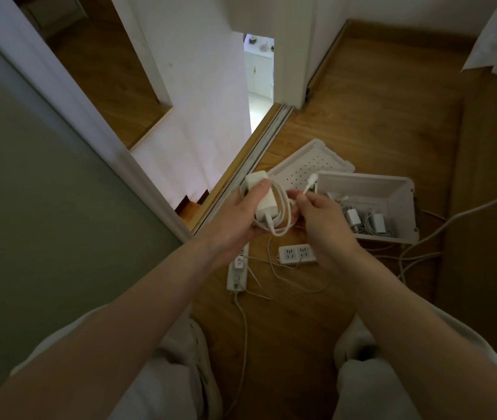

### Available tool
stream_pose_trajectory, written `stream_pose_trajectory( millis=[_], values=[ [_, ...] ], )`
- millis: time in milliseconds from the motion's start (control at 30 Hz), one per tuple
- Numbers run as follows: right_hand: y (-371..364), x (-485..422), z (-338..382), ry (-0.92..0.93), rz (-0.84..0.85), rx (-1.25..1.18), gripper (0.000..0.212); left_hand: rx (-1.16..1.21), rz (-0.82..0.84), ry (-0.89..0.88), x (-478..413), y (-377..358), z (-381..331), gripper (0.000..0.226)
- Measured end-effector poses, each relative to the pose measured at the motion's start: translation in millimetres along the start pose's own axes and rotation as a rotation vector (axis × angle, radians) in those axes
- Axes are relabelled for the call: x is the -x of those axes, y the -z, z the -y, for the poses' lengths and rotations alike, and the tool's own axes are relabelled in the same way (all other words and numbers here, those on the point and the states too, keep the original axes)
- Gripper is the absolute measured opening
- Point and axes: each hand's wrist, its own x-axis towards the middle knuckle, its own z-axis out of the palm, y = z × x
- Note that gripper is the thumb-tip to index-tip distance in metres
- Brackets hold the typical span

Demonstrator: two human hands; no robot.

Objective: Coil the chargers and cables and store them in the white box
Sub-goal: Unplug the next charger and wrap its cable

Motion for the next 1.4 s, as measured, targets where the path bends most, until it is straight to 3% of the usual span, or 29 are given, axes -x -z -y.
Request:
stream_pose_trajectory(
  millis=[133, 367, 700, 833, 933, 1200, 1300, 1400],
  values=[
    [3.0, -3.0, 0.9, -0.012, 0.057, 0.180, 0.024, -0.049, -0.014, -0.031, 0.6, -3.9, -2.5, 0.027],
    [7.2, 0.5, -1.8, 0.148, 0.056, 0.542, 0.024, 0.025, -0.109, 0.005, -4.0, -1.1, -3.6, 0.031],
    [10.7, 1.0, -3.5, 0.205, 0.107, 0.116, 0.021, 0.089, 0.032, 0.030, 7.0, -3.3, -9.7, 0.039],
    [13.5, 5.4, -5.9, 0.326, 0.121, 0.328, 0.009, 0.058, 0.048, 0.056, 10.4, -2.3, -7.4, 0.039],
    [14.1, 10.3, -11.2, 0.401, 0.180, 0.513, 0.010, -0.046, -0.039, 0.007, 10.0, -2.9, -1.0, 0.035],
    [13.3, 10.2, -12.5, 0.360, 0.033, 0.379, 0.010, -0.180, -0.093, -0.207, 8.2, -8.0, 3.8, 0.013],
    [21.2, 4.8, -8.5, 0.303, 0.118, 0.283, 0.011, -0.209, -0.115, -0.285, 10.4, -8.6, 3.1, 0.013],
    [29.2, 2.8, -7.9, 0.256, 0.341, 0.376, 0.012, -0.231, -0.134, -0.309, 10.8, -8.0, 6.3, 0.013]
  ],
)
